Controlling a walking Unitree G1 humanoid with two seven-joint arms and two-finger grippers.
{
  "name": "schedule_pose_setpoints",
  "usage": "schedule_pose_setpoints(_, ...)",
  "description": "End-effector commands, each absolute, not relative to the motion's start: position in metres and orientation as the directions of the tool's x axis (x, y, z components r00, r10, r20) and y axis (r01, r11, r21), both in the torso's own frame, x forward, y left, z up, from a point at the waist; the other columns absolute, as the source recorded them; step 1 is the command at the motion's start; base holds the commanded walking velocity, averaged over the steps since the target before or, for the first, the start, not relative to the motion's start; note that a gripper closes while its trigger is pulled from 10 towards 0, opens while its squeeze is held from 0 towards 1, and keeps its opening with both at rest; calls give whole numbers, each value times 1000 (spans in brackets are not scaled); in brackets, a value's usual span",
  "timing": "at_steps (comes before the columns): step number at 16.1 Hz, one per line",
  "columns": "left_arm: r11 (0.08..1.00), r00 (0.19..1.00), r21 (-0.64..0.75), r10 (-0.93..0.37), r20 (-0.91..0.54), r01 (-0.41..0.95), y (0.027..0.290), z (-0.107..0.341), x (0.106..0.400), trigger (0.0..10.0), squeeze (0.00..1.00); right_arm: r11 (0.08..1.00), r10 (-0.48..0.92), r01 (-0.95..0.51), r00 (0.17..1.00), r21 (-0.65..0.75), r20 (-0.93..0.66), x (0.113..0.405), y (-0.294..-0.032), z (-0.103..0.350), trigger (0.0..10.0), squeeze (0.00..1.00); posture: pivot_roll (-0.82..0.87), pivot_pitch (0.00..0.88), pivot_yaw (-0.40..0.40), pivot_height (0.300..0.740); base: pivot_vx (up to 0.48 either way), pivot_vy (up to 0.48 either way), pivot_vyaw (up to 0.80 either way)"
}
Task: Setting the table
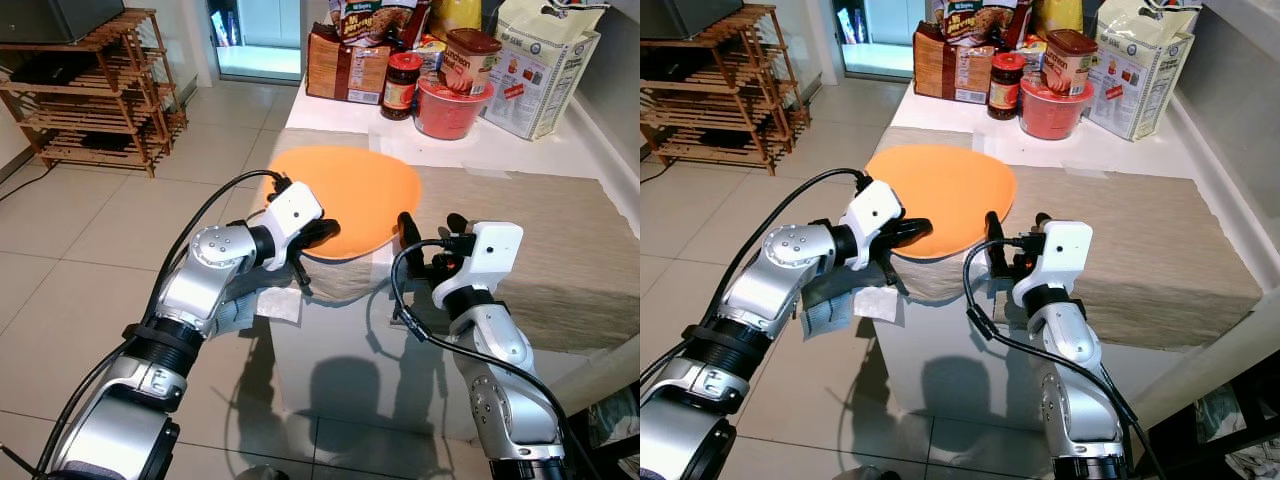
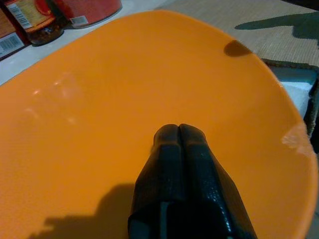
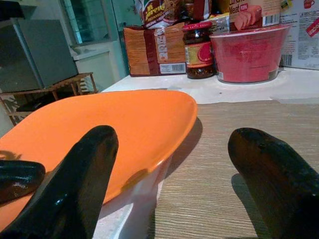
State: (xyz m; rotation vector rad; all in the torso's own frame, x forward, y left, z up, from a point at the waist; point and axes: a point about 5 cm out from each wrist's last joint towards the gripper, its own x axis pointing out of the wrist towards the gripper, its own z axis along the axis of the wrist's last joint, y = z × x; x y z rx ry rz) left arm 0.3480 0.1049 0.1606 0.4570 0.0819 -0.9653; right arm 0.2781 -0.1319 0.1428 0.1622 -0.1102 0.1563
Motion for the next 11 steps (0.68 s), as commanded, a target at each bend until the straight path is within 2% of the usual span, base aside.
schedule_pose_setpoints(1, 460, 550, 317, -770, -324, 830, 107, 148, 345, 10000, 0, 973, 145, -164, 981, 159, 125, 281, -132, 146, 10000, 0, 60, 23, 14, 740, 0, 0, 0)
schedule_pose_setpoints(7, 422, 513, 315, -796, -322, 850, 102, 145, 339, 10000, 0, 969, 142, -164, 982, 186, 123, 282, -132, 147, 10000, 0, 59, 18, 12, 740, 0, 0, 0)
schedule_pose_setpoints(11, 421, 518, 377, -830, -207, 825, 90, 182, 346, 10000, 0, 969, 145, -165, 983, 186, 116, 281, -133, 145, 10000, 0, 61, 21, 11, 740, 0, 0, 0)
